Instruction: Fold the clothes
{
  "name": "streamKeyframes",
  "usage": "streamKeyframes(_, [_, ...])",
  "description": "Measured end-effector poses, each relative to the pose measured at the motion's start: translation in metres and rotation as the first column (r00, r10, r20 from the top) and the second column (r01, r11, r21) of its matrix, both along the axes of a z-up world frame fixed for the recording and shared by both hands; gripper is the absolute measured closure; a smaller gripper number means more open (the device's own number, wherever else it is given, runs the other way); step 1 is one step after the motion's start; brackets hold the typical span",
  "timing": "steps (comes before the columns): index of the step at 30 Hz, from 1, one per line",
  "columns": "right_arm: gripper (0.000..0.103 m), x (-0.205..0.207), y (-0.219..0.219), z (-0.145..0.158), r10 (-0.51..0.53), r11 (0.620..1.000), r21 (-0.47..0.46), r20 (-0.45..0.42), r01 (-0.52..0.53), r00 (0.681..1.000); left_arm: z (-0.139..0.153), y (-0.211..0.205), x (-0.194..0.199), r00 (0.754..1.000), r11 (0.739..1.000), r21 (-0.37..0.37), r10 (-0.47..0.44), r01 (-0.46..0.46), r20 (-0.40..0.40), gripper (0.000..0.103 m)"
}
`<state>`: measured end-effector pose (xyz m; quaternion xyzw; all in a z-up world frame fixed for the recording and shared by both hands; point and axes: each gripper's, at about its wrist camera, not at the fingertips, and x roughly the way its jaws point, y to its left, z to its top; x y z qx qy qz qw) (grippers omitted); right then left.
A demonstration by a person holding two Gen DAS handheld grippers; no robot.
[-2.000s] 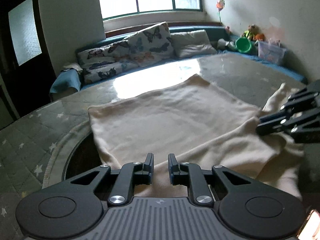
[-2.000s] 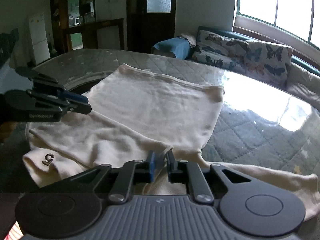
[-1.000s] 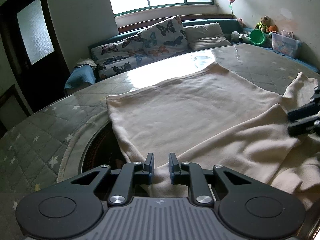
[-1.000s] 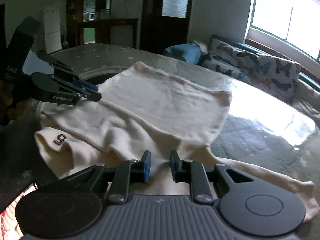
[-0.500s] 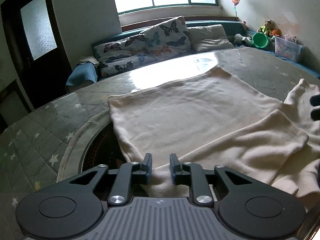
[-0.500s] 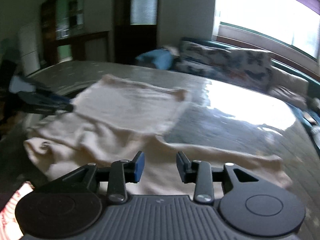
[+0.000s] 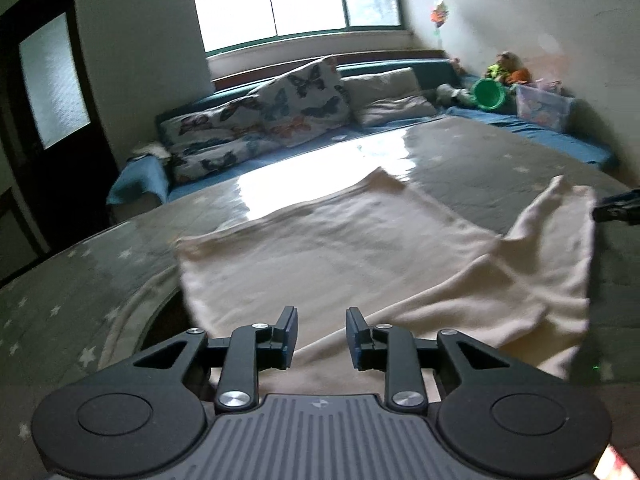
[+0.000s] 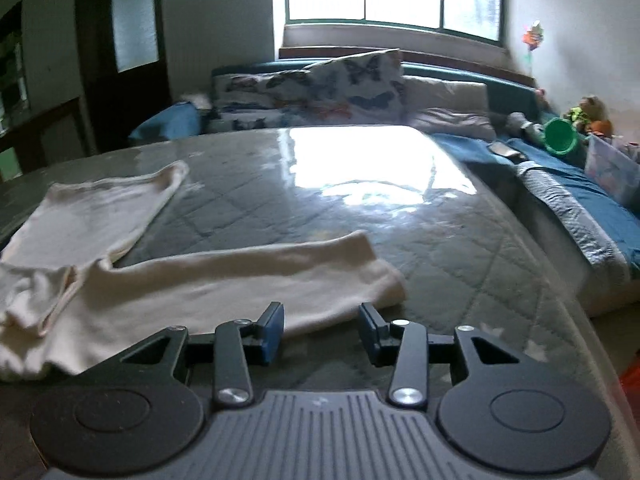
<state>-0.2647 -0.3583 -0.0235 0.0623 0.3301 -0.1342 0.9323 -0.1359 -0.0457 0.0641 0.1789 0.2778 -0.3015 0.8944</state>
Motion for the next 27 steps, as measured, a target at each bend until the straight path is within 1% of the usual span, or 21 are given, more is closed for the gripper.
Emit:
streamKeyframes(2, [0.056,0.003,-0.005,-0.001,-0.023,1.0,0.007,0.006,0.023,1.0,0.002,-0.008,-0.006,1.0,1.0,0.001,-0.028,0.028,0.003,0.073])
streamKeyframes(4, [0.055,0.008,-0.01,-0.002,-0.046,0.999,0.023,0.005,0.046,0.999,0.002,-0.015,-0.012,0.998,0.998,0.005,-0.057,0.057,0.005,0.071])
streamKeyframes(7, [0.055,0.014,-0.019,-0.006,-0.073,0.996,0.054,-0.001,0.073,0.997,0.0,-0.024,-0.018,0.996,0.996,0.014,-0.087,0.087,0.004,0.071])
streamKeyframes(10, [0.055,0.017,-0.027,-0.011,-0.102,0.993,0.057,-0.007,0.102,0.995,-0.003,-0.028,-0.022,0.995,0.995,0.022,-0.102,0.102,-0.004,0.071])
streamKeyframes(11, [0.055,0.017,-0.029,-0.012,-0.105,0.993,0.061,-0.003,0.105,0.994,-0.004,-0.028,-0.023,0.994,0.994,0.026,-0.105,0.105,-0.005,0.069])
streamKeyframes(12, [0.055,0.017,-0.03,-0.012,-0.108,0.992,0.065,0.0,0.108,0.994,-0.005,-0.028,-0.023,0.995,0.994,0.03,-0.104,0.104,-0.003,0.063])
streamKeyframes(13, [0.055,0.017,-0.03,-0.012,-0.111,0.992,0.069,0.002,0.11,0.994,-0.006,-0.027,-0.024,0.995,0.994,0.033,-0.102,0.102,0.0,0.06])
streamKeyframes(14, [0.059,0.017,-0.03,-0.012,-0.113,0.991,0.072,0.004,0.113,0.994,-0.006,-0.026,-0.025,0.995,0.995,0.035,-0.098,0.098,0.001,0.058])
streamKeyframes(15, [0.066,0.016,-0.03,-0.012,-0.115,0.991,0.075,0.007,0.114,0.993,-0.007,-0.025,-0.026,0.996,0.995,0.036,-0.093,0.093,0.001,0.058])
streamKeyframes(16, [0.083,0.015,-0.03,-0.012,-0.114,0.99,0.084,0.011,0.113,0.993,-0.007,-0.023,-0.026,0.996,0.996,0.035,-0.088,0.088,-0.001,0.058])
streamKeyframes(17, [0.093,0.013,-0.031,-0.011,-0.115,0.988,0.107,0.019,0.112,0.993,-0.007,-0.02,-0.025,0.997,0.996,0.034,-0.08,0.081,-0.003,0.058])
streamKeyframes(20, [0.096,0.007,-0.034,-0.006,-0.114,0.979,0.178,0.052,0.104,0.992,-0.007,-0.012,-0.024,0.998,0.998,0.029,-0.057,0.057,-0.008,0.058])
streamKeyframes(22, [0.096,0.0,-0.031,0.005,-0.099,0.972,0.222,0.094,0.076,0.991,-0.008,-0.006,-0.023,0.999,0.999,0.028,-0.041,0.042,-0.011,0.058])
streamKeyframes(25, [0.096,-0.006,-0.019,0.026,-0.055,0.965,0.262,0.166,0.01,0.985,-0.008,0.004,-0.023,1.0,1.0,0.021,-0.02,0.02,-0.014,0.058])
streamKeyframes(27, [0.096,-0.009,-0.009,0.042,-0.011,0.957,0.285,0.216,-0.053,0.976,-0.008,0.011,-0.024,1.0,1.0,0.011,-0.004,0.004,-0.017,0.058])
